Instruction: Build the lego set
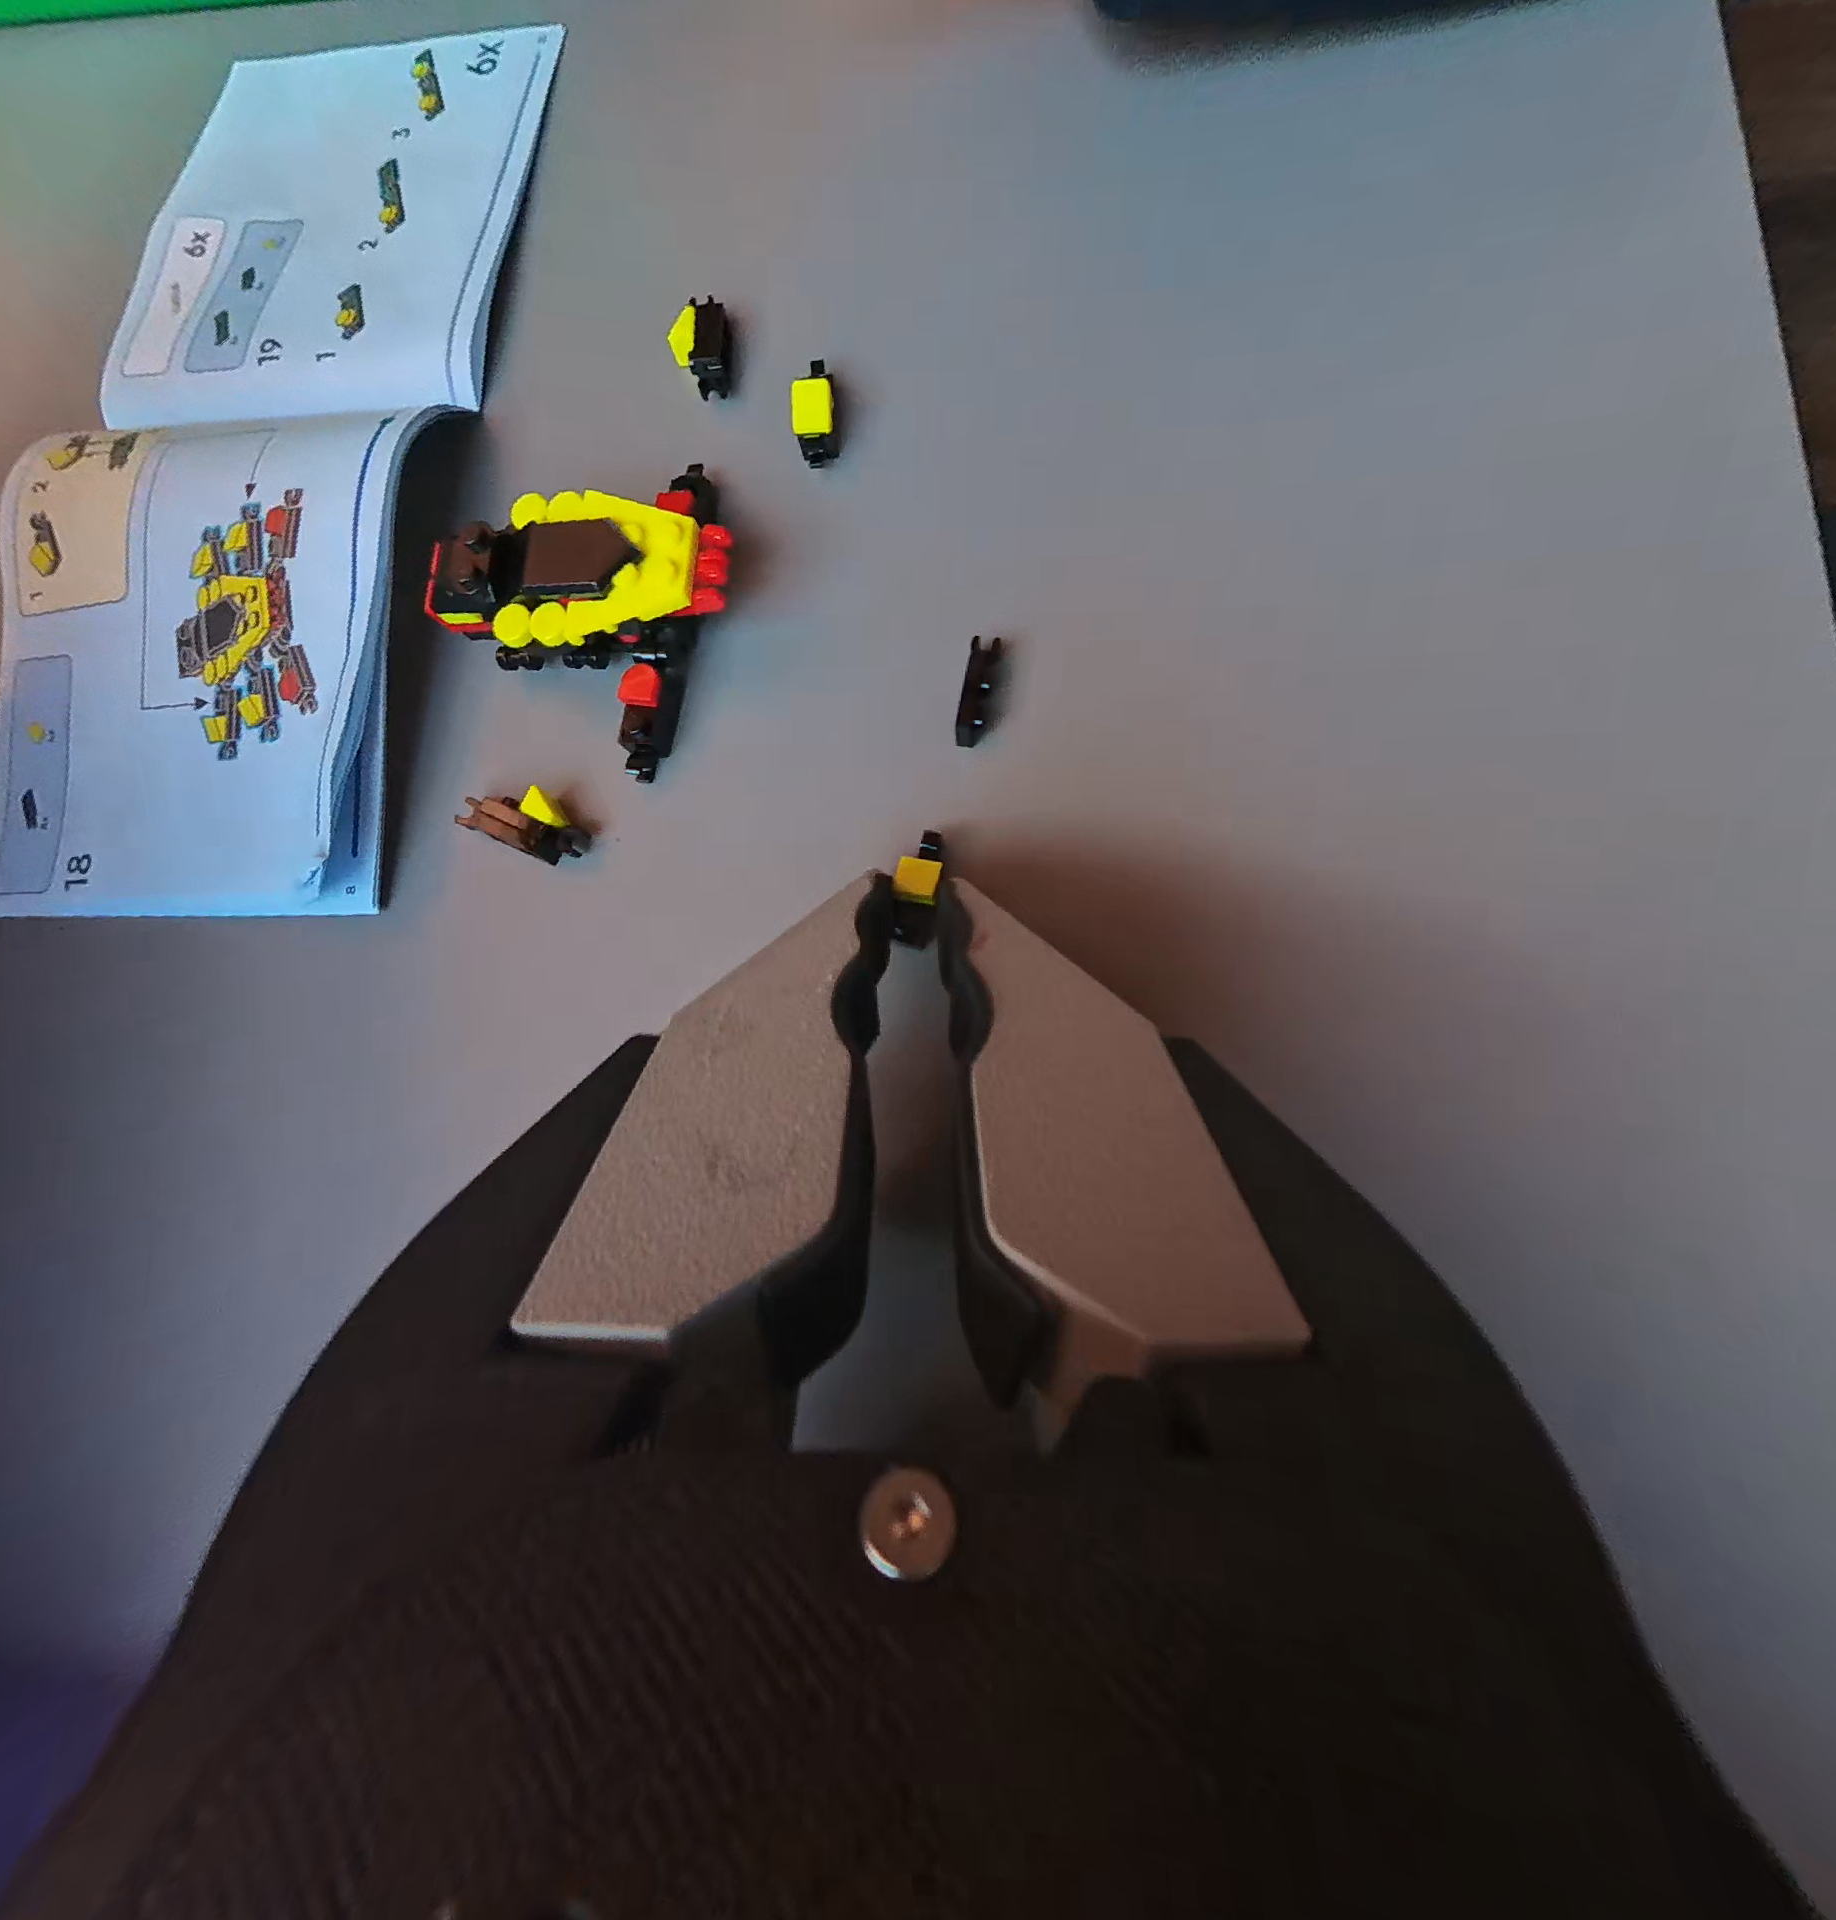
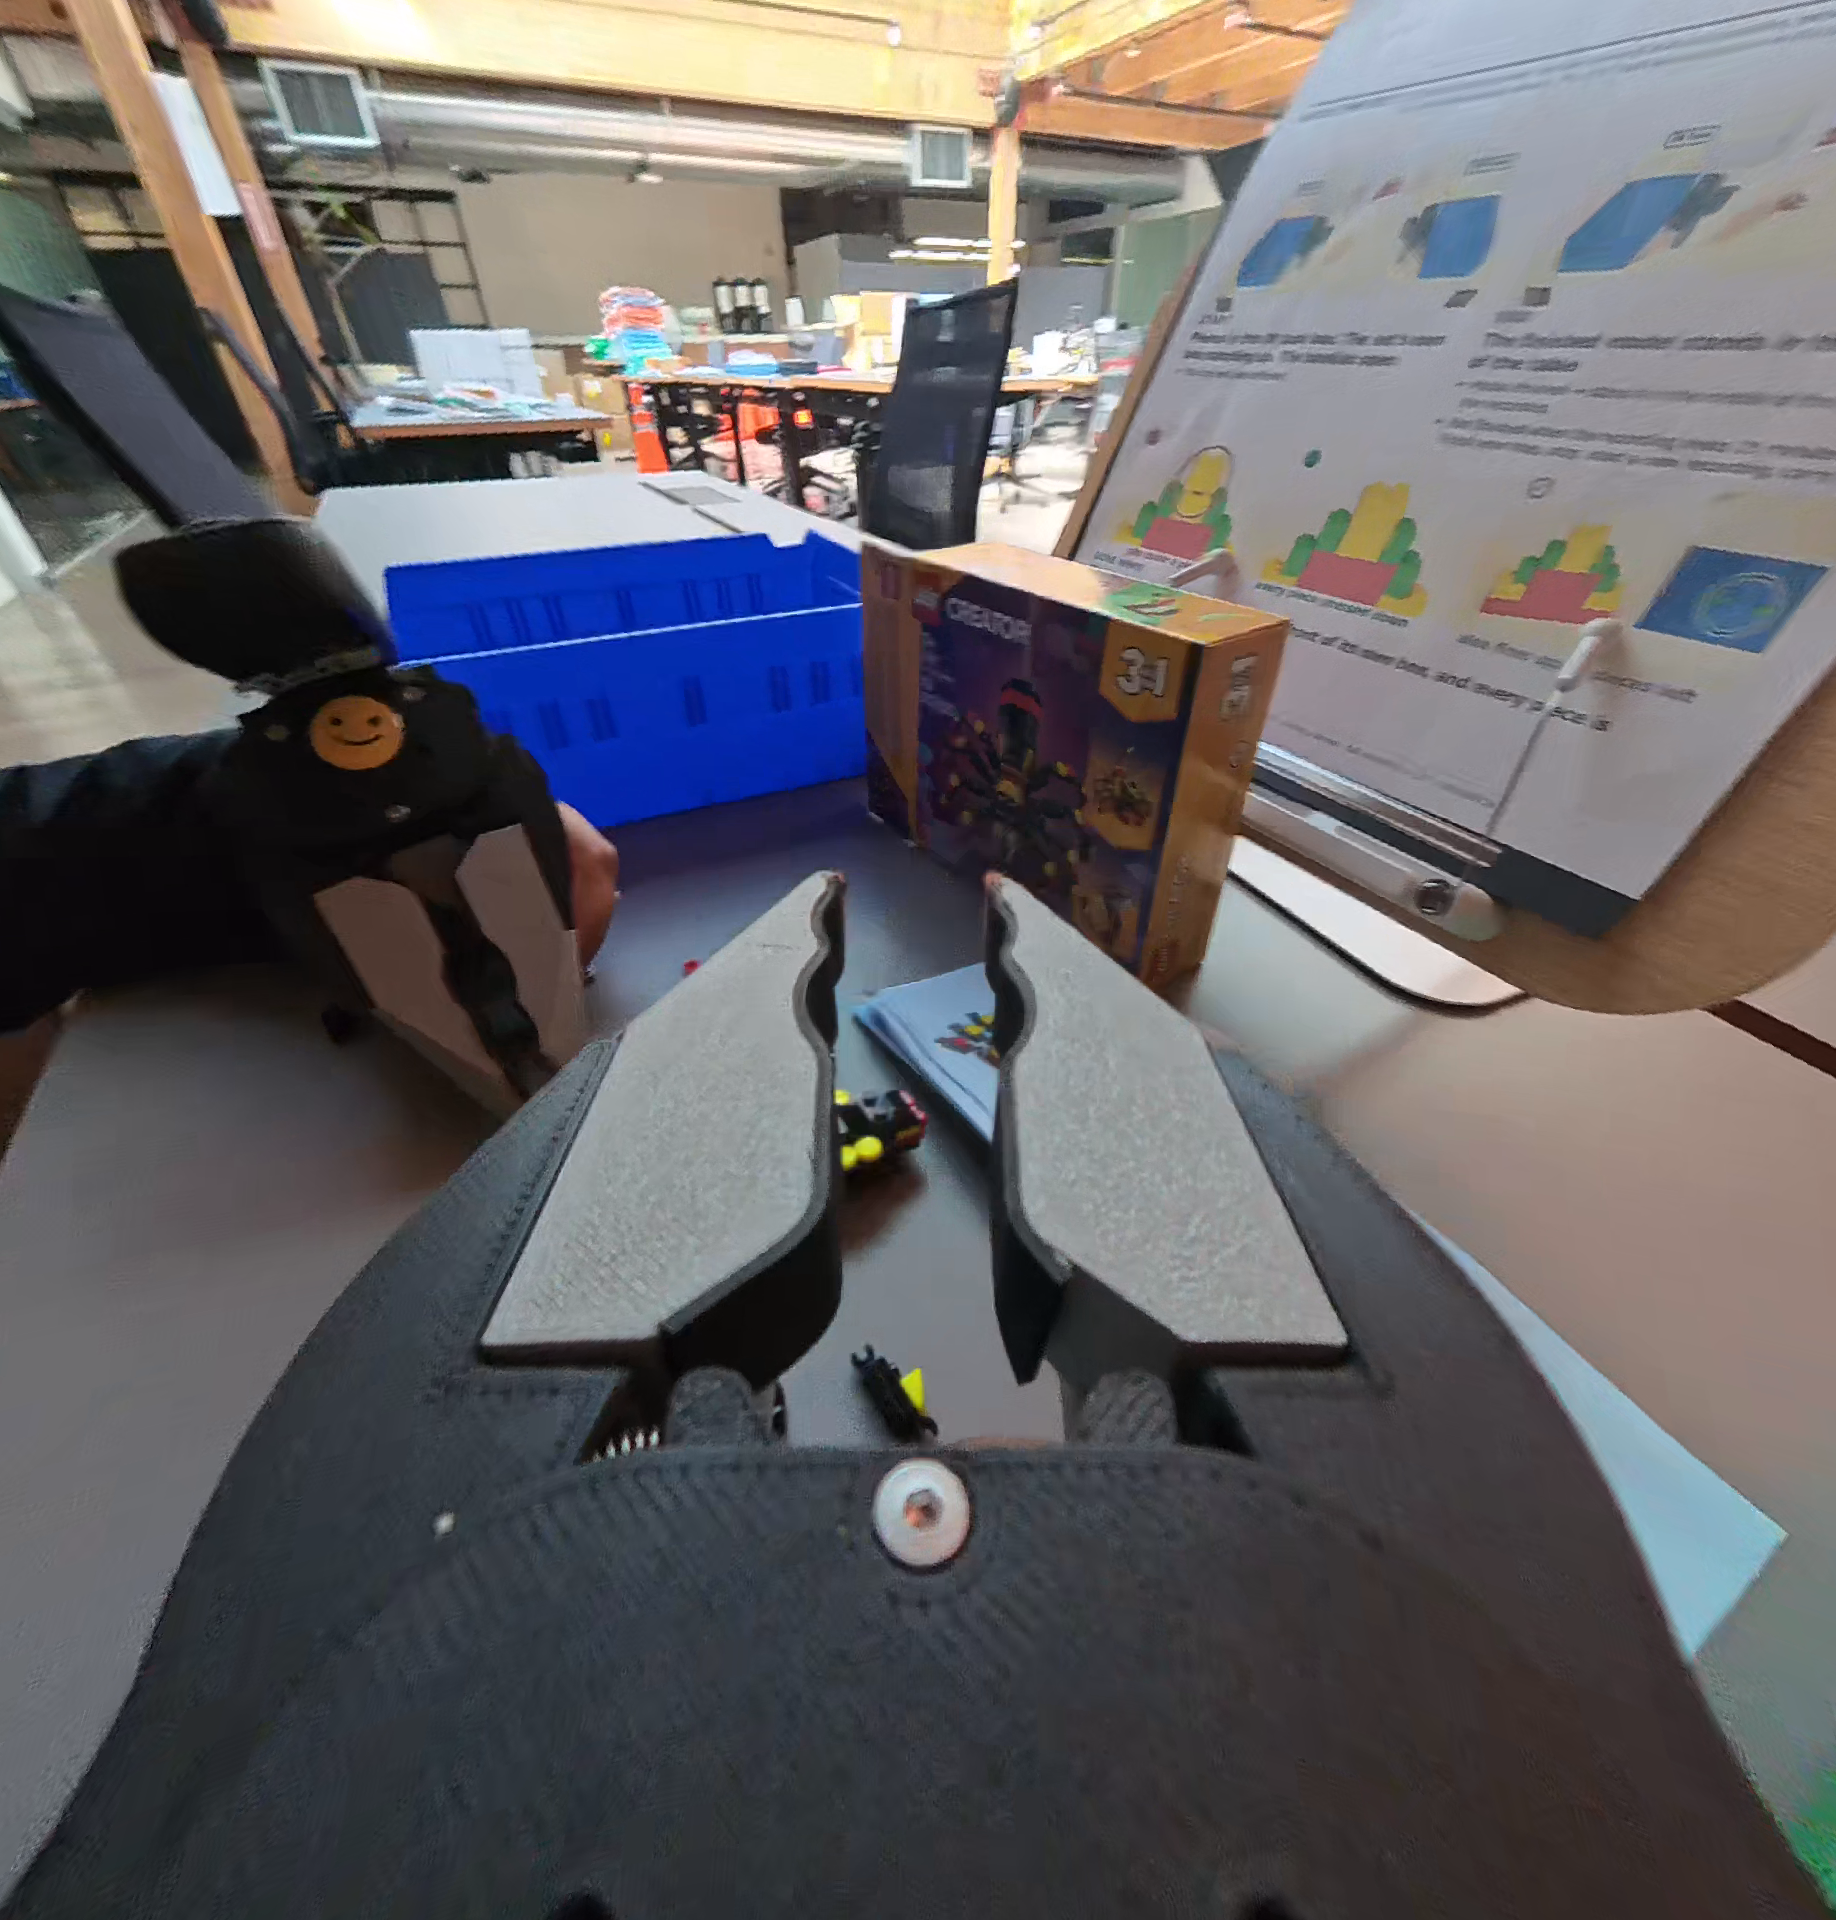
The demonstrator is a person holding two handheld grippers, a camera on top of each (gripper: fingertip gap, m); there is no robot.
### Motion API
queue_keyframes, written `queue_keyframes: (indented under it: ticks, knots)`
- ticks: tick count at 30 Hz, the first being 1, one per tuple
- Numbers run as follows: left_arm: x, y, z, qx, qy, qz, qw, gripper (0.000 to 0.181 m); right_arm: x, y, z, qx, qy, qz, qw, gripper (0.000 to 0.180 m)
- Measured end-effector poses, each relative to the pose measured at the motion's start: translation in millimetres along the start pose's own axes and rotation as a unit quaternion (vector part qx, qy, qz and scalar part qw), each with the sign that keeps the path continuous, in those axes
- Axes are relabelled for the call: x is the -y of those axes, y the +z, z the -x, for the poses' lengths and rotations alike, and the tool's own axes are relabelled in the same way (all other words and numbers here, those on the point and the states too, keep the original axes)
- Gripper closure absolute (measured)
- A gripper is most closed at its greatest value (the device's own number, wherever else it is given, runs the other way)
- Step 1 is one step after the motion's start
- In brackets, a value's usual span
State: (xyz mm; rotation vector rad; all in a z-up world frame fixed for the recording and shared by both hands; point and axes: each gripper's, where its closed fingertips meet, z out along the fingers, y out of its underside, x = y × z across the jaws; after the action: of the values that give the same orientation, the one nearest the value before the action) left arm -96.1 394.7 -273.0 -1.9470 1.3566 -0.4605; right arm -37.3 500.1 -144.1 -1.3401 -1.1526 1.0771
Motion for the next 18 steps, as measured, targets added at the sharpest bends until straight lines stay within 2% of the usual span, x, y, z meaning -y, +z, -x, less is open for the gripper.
queue_keyframes:
  ticks: [1, 5, 8, 12, 18]
  knots:
    - [-0.2, 0.0, 1.3, 0.0, -0.006, 0.0, 1.0, 0.175, -2.6, 2.2, 11.1, 0.03, -0.005, 0.013, 0.999, 0.155]
    - [0.4, -0.7, 4.4, 0.003, -0.019, -0.003, 1.0, 0.176, -25.9, 8.6, 66.0, 0.161, -0.046, 0.084, 0.982, 0.156]
    - [2.0, -2.4, 5.7, 0.004, -0.025, -0.01, 1.0, 0.176, -58.4, 11.6, 96.1, 0.218, -0.092, 0.159, 0.959, 0.16]
    - [4.6, -4.5, 6.3, 0.002, -0.03, -0.022, 0.999, 0.176, -94.3, 13.1, 108.7, 0.238, -0.124, 0.242, 0.933, 0.161]
    - [9.8, -4.1, 2.9, 0.002, -0.01, -0.032, 0.999, 0.175, -113.3, 13.3, 114.4, 0.245, -0.138, 0.283, 0.917, 0.161]
